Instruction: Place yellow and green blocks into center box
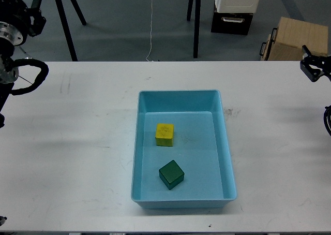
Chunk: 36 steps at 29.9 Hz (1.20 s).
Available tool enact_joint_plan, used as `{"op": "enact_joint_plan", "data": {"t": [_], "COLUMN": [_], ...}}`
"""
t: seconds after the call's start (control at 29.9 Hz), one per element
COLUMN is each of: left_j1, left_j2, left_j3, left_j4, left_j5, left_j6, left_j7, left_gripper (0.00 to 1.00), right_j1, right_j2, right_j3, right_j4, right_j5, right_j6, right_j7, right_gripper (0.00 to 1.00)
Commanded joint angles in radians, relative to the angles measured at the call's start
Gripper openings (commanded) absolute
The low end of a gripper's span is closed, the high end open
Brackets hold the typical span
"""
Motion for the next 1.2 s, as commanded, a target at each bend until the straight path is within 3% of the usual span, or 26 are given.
{"op": "enact_joint_plan", "data": {"t": [0.0, 0.1, 0.17, 0.3, 0.43, 0.57, 0.64, 0.74, 0.8, 0.97, 1.17], "left_j1": [0.05, 0.065, 0.065, 0.053, 0.044, 0.047, 0.05, 0.051, 0.056, 0.056, 0.057], "left_j2": [-0.052, -0.096, -0.127, -0.149, -0.15, -0.164, -0.178, -0.201, -0.212, -0.231, -0.251], "left_j3": [-0.126, -0.195, -0.229, -0.238, -0.228, -0.167, -0.116, -0.045, -0.03, -0.03, -0.03], "left_j4": [0.027, 0.036, 0.041, 0.083, 0.093, 0.093, 0.093, 0.093, 0.093, 0.091, 0.091], "left_j5": [-0.017, -0.029, -0.048, -0.048, -0.045, -0.039, -0.037, -0.039, -0.037, -0.039, -0.04], "left_j6": [0.0, -0.002, 0.0, 0.006, 0.109, 0.143, 0.144, 0.139, 0.138, 0.138, 0.156], "left_j7": [0.079, 0.163, 0.194, 0.192, 0.188, 0.179, 0.139, 0.029, -0.008, -0.015, -0.032], "left_gripper": [1.0, 1.0, 1.0, 1.0, 1.0, 1.0, 1.0, 1.0, 1.0, 1.0, 1.0], "right_j1": [0.001, 0.003, 0.003, 0.003, 0.003, 0.004, 0.004, 0.009, 0.018, 0.015, 0.021], "right_j2": [0.0, 0.002, 0.002, 0.002, 0.0, 0.0, -0.009, -0.016, -0.018, -0.04, -0.041], "right_j3": [0.003, 0.003, 0.003, 0.001, 0.0, -0.009, -0.012, -0.014, -0.015, -0.044, -0.077], "right_j4": [0.002, 0.002, 0.002, 0.002, 0.003, 0.002, 0.0, -0.008, -0.011, -0.002, -0.003], "right_j5": [0.001, 0.001, 0.001, 0.001, -0.002, -0.014, -0.017, -0.02, -0.052, -0.23, -0.25], "right_j6": [0.0, 0.0, 0.0, 0.0, 0.003, 0.003, 0.005, 0.005, 0.005, 0.009, 0.021], "right_j7": [-0.001, -0.001, -0.001, -0.001, -0.001, -0.001, -0.001, -0.001, -0.002, -0.004, -0.004], "right_gripper": [0.99, 0.99, 0.99, 0.99, 0.99, 0.99, 0.99, 0.99, 0.99, 0.99, 0.99]}}
